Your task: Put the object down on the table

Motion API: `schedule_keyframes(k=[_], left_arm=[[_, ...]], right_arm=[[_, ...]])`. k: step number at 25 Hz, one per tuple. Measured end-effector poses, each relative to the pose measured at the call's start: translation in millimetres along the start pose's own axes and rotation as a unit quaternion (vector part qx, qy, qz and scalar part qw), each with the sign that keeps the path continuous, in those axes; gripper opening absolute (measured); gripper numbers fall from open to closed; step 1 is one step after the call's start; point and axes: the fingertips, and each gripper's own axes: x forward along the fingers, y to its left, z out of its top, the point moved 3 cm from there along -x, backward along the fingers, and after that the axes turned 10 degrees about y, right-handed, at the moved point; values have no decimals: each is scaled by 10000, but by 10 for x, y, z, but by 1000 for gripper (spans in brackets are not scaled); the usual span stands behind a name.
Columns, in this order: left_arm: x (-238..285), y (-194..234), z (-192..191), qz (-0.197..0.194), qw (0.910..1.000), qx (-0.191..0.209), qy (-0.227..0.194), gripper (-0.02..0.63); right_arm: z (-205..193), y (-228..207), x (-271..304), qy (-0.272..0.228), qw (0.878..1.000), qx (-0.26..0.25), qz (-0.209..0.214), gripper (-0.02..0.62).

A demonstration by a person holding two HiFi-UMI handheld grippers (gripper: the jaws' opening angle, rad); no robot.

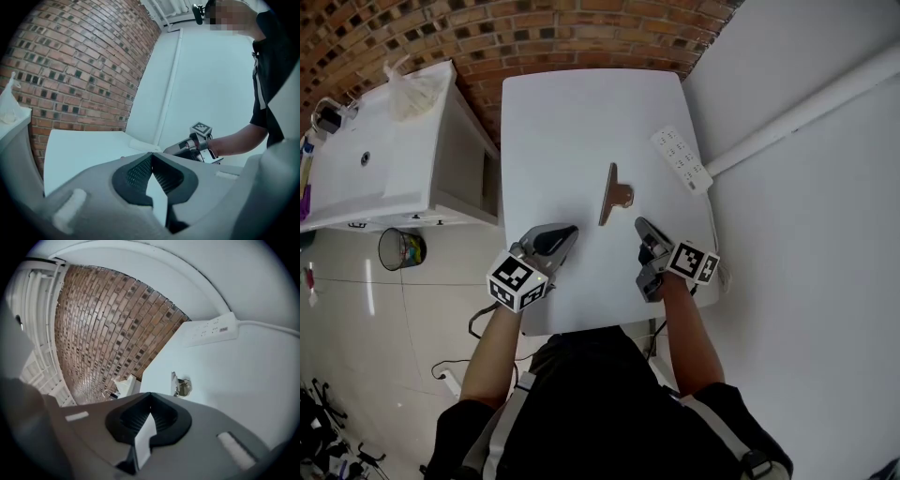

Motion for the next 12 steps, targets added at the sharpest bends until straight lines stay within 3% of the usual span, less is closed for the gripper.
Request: schedule_keyframes(k=[4,8,12], left_arm=[[-341,-205,-2,-14,9996,62,-260,0],[-742,-339,-56,38,9991,118,-414,0],[-1053,-596,-119,8,9983,268,-526,0]], right_arm=[[-187,371,-270,-266,9981,-516,221,6],[-422,817,-543,-632,9883,-1333,381,6],[-783,1096,-803,-836,9798,-1769,424,6]])
